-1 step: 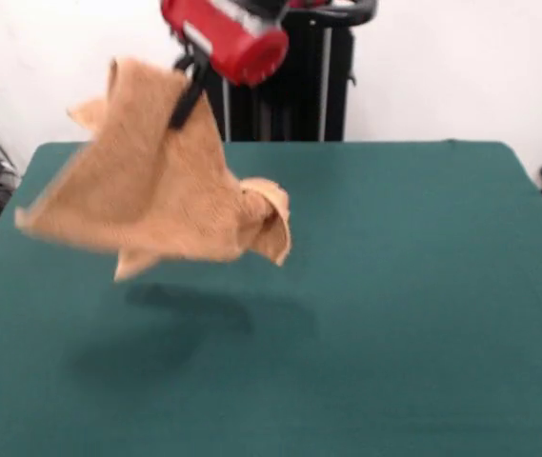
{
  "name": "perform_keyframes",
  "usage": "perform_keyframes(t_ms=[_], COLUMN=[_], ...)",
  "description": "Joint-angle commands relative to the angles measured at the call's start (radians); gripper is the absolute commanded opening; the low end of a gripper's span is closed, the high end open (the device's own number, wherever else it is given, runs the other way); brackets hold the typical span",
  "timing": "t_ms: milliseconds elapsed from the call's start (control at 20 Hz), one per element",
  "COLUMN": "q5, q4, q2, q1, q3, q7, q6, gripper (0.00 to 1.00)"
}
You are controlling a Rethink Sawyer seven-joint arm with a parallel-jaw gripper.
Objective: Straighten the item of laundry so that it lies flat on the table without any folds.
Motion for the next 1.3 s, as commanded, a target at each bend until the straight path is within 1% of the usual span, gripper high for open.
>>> perform_keyframes(t_ms=[50,100,150,200,250,350,400,450,500,550,650,750,1050,1200,1300], q5=[-0.073,-0.062,-0.051,-0.033,-0.017,0.020,0.034,0.038,0.039,0.021,0.009,-0.002,0.012,0.020,0.022], q4=[-0.208,-0.233,-0.241,-0.209,-0.139,0.054,0.119,0.161,0.188,0.200,0.222,0.220,0.157,0.121,0.110], q2=[-0.132,-0.133,-0.129,-0.127,-0.118,-0.088,-0.077,-0.067,-0.060,-0.051,-0.043,-0.038,-0.007,0.019,0.039], q1=[-0.018,-0.031,-0.047,-0.066,-0.083,-0.121,-0.143,-0.163,-0.182,-0.188,-0.202,-0.201,-0.148,-0.128,-0.125], q3=[0.087,0.106,0.136,0.178,0.223,0.326,0.375,0.415,0.449,0.463,0.493,0.502,0.457,0.435,0.430], q7=[-0.166,-0.147,-0.136,-0.122,-0.114,-0.070,-0.053,-0.041,-0.034,-0.015,0.019,0.051,0.122,0.137,0.141], q6=[0.458,0.540,0.578,0.554,0.450,0.130,0.005,-0.083,-0.142,-0.199,-0.267,-0.277,-0.220,-0.196,-0.205], gripper=[0.00,0.00,0.00,0.00,0.00,0.00,0.00,0.00,0.00,0.00,0.00,0.00,0.00,0.00,0.00])
